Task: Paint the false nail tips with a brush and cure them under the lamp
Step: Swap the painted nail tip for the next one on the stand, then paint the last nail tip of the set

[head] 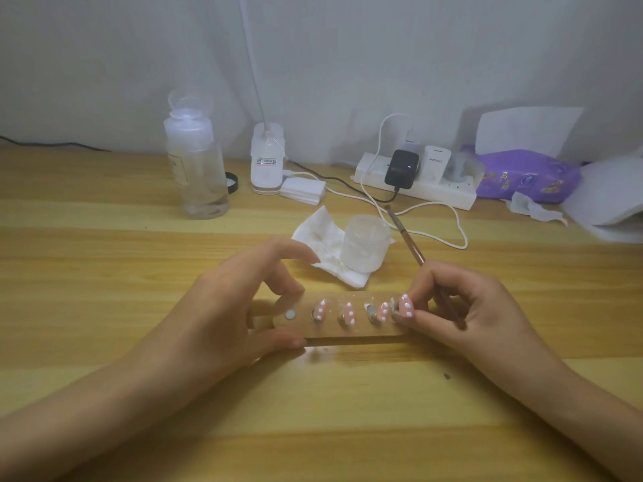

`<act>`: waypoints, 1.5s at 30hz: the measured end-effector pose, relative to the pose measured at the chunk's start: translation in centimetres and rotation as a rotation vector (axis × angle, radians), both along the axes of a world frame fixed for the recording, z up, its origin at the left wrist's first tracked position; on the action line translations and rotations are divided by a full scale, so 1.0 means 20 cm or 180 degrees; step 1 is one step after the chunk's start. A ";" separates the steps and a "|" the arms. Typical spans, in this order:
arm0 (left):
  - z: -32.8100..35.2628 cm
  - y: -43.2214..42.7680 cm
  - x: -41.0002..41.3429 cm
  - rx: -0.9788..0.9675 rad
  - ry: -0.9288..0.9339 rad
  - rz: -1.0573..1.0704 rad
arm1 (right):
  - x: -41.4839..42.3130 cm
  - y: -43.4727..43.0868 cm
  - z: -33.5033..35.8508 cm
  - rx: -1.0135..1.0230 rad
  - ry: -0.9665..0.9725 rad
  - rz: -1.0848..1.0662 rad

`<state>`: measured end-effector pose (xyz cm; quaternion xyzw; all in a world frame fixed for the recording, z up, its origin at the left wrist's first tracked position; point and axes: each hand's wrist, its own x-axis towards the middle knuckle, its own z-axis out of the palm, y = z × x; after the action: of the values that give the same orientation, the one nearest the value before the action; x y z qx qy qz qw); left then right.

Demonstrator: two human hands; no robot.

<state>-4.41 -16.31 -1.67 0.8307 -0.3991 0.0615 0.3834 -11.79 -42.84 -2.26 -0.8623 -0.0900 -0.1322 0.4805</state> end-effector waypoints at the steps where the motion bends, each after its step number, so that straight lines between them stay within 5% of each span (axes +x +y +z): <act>1: 0.00 0.00 0.00 0.0007 -0.0018 0.0001 | 0.00 0.00 0.00 0.0001 -0.0017 -0.0004; 12: -0.01 -0.01 0.00 -0.0074 0.0034 -0.0020 | 0.00 0.00 0.00 -0.0094 -0.0122 -0.0057; 33: -0.01 -0.07 0.02 -0.0261 0.1076 -0.0349 | 0.03 -0.16 0.03 -0.0086 -0.0016 -0.0350; 40: 0.00 -0.11 0.03 -0.0331 0.0634 -0.0174 | 0.04 -0.15 0.06 0.0232 -0.0689 -0.0288; 45: -0.02 -0.13 0.03 -0.0004 -0.0399 0.0084 | 0.06 -0.15 0.18 0.0875 -0.1463 -0.0587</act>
<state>-3.77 -18.91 -2.06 0.8301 -0.4114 0.1188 0.3573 -10.67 -45.89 1.28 -0.7409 -0.0991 -0.3784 0.5459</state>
